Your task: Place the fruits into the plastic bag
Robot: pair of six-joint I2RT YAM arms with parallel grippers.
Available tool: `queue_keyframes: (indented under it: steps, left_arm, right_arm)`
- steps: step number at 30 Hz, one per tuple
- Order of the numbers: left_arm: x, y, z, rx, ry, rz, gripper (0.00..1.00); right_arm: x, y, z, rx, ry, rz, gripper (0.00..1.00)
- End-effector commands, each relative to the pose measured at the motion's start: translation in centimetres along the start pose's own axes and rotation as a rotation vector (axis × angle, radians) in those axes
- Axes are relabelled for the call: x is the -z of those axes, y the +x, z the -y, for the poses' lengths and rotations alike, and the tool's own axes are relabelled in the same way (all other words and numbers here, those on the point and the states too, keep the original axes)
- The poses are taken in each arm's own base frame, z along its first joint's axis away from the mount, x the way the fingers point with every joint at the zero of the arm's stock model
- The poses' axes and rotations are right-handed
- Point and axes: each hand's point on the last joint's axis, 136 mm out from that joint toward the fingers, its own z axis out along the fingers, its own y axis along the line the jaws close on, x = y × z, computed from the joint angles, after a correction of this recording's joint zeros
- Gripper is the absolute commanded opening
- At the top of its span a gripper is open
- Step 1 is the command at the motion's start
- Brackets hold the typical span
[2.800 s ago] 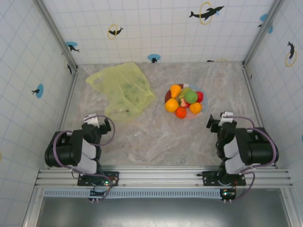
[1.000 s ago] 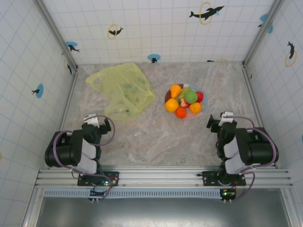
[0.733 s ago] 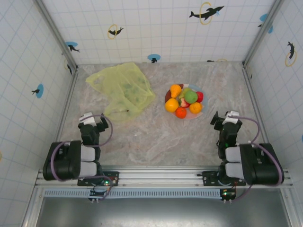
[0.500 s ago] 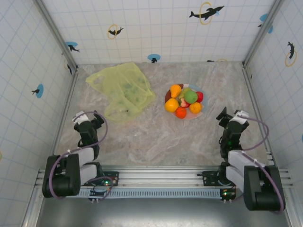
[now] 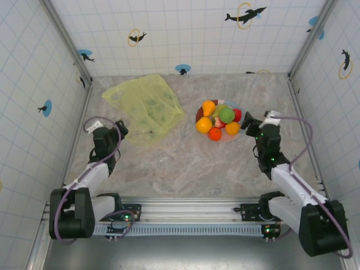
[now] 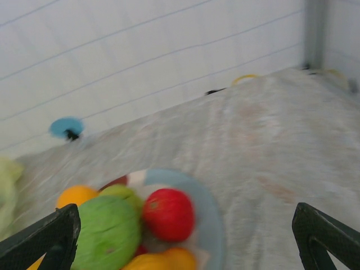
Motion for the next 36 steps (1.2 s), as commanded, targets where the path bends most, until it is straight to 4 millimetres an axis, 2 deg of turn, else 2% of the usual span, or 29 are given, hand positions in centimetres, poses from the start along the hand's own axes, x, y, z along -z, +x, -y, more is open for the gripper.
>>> queue_keyframes:
  steps: [1, 3, 8, 11, 13, 15, 18, 20, 23, 24, 26, 29, 31, 36]
  left_arm:
    - [-0.1, 2.1, 1.4, -0.034, 0.007, -0.135, 0.93]
    - [-0.2, 2.8, 1.3, -0.066, -0.018, -0.181, 0.94]
    - [-1.0, 4.7, 0.0, -0.065, -0.072, -0.262, 0.98]
    - [-2.0, 6.0, 1.4, -0.036, 0.003, -0.327, 0.96]
    - [-2.5, 6.9, 1.9, -0.008, 0.042, -0.365, 0.89]
    - [-2.7, 7.7, 3.5, -0.005, 0.107, -0.399, 0.79]
    - [-1.6, 9.8, 6.9, -0.068, 0.206, -0.429, 0.75]
    - [0.1, 12.3, 10.2, -0.135, 0.316, -0.465, 0.75]
    - [3.8, 17.0, 15.1, -0.243, 0.503, -0.555, 0.76]
    - [4.8, 18.2, 16.0, -0.280, 0.546, -0.577, 0.76]
    - [6.0, 19.3, 16.9, -0.353, 0.568, -0.588, 0.78]
    - [6.1, 18.0, 16.3, -0.429, 0.512, -0.520, 0.82]
    - [5.9, 16.2, 15.8, -0.486, 0.456, -0.442, 0.85]
    - [6.0, 10.2, 15.7, -0.588, 0.328, -0.247, 0.93]
  right_arm:
    - [-0.5, -0.1, -4.5, 0.140, -0.094, -0.051, 0.99]
    - [-0.6, 0.3, -6.5, 0.197, -0.130, -0.068, 0.99]
    - [-1.3, 2.0, -9.4, 0.236, -0.193, -0.107, 0.99]
    - [-1.6, 2.8, -10.4, 0.254, -0.204, -0.133, 1.00]
    - [-1.7, 3.3, -10.9, 0.265, -0.213, -0.151, 1.00]
    - [-1.6, 3.7, -11.2, 0.276, -0.213, -0.164, 0.99]
    - [-1.4, 4.5, -10.8, 0.293, -0.196, -0.190, 1.00]
    - [-1.4, 5.1, -10.5, 0.301, -0.182, -0.208, 1.00]
    - [-1.3, 5.5, -10.1, 0.305, -0.168, -0.225, 0.99]
    - [-1.3, 5.6, -10.1, 0.304, -0.168, -0.228, 1.00]
    - [-1.3, 5.7, -10.3, 0.296, -0.176, -0.233, 0.99]
    - [-1.1, 6.2, -11.4, 0.283, -0.219, -0.243, 1.00]
    - [-0.9, 6.7, -12.5, 0.281, -0.258, -0.251, 1.00]
    - [-0.1, 8.9, -17.2, 0.366, -0.386, -0.271, 0.99]
